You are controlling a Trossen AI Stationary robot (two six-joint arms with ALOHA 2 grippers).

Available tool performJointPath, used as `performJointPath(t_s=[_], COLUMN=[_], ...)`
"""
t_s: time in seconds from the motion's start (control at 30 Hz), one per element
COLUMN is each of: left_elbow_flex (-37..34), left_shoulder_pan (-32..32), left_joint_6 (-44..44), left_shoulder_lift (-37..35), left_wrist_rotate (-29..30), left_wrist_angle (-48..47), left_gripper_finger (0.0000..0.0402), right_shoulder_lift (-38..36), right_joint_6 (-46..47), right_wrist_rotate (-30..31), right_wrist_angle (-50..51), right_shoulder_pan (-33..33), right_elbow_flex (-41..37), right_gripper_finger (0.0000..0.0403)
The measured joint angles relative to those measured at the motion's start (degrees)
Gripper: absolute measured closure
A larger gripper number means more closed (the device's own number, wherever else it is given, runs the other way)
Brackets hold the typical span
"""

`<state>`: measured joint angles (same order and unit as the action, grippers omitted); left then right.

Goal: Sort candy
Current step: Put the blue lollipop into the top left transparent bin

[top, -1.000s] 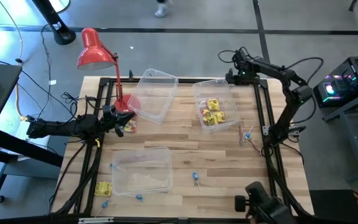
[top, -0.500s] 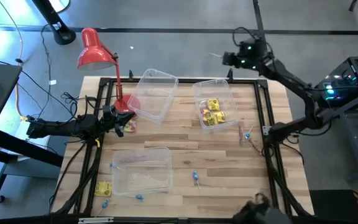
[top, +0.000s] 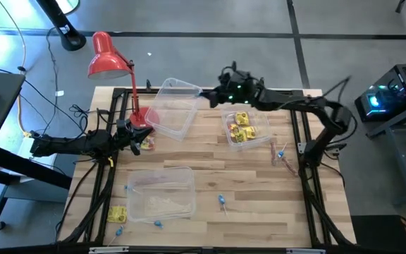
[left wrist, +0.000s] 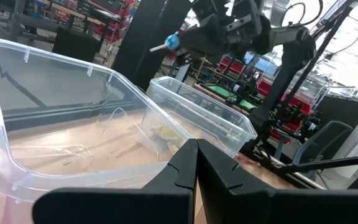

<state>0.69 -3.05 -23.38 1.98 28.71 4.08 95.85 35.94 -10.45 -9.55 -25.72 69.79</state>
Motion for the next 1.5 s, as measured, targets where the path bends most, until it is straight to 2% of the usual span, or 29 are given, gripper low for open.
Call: performJointPath(t_s=[0.27,0.37,0.47,0.63,0.73,0.8,0.9,1.03,1.13,1.23,1.37,1.5], left_elbow_flex=[0.0,0.0,0.0,0.0,0.0,0.0,0.0,0.0,0.0,0.0,0.0,0.0], left_shoulder_pan=[0.0,0.0,0.0,0.0,0.0,0.0,0.0,0.0,0.0,0.0,0.0,0.0], left_joint_6=[0.0,0.0,0.0,0.0,0.0,0.0,0.0,0.0,0.0,0.0,0.0,0.0], left_shoulder_lift=[0.0,0.0,0.0,0.0,0.0,0.0,0.0,0.0,0.0,0.0,0.0,0.1], left_wrist_rotate=[0.0,0.0,0.0,0.0,0.0,0.0,0.0,0.0,0.0,0.0,0.1,-0.1], left_wrist_angle=[0.0,0.0,0.0,0.0,0.0,0.0,0.0,0.0,0.0,0.0,0.0,0.0], left_gripper_finger=[0.0402,0.0402,0.0401,0.0402,0.0402,0.0402,0.0401,0.0402,0.0401,0.0402,0.0402,0.0401], right_shoulder_lift=[11.1,14.3,16.8,19.0,19.1,18.9,18.9,18.9,18.8,18.8,14.2,5.3], right_joint_6=[-1.3,-1.5,-3.9,-7.2,-10.9,-13.7,-18.3,-23.2,-22.5,-18.6,-10.4,4.1], right_wrist_rotate=[-1.7,-0.7,0.0,3.2,0.7,-2.0,-2.1,3.5,6.4,6.9,4.7,13.0], right_wrist_angle=[0.3,4.0,9.3,17.0,22.6,30.7,47.8,73.0,88.5,100.5,99.4,98.8], right_shoulder_pan=[4.5,4.9,4.8,4.6,4.3,3.9,4.1,7.4,11.8,16.8,23.3,26.2], right_elbow_flex=[10.4,15.4,20.0,26.7,30.6,34.7,41.6,49.8,53.7,55.1,49.3,39.6], right_gripper_finger=[0.0403,0.0388,0.0351,0.0260,0.0214,0.0195,0.0184,0.0183,0.0183,0.0183,0.0183,0.0183])
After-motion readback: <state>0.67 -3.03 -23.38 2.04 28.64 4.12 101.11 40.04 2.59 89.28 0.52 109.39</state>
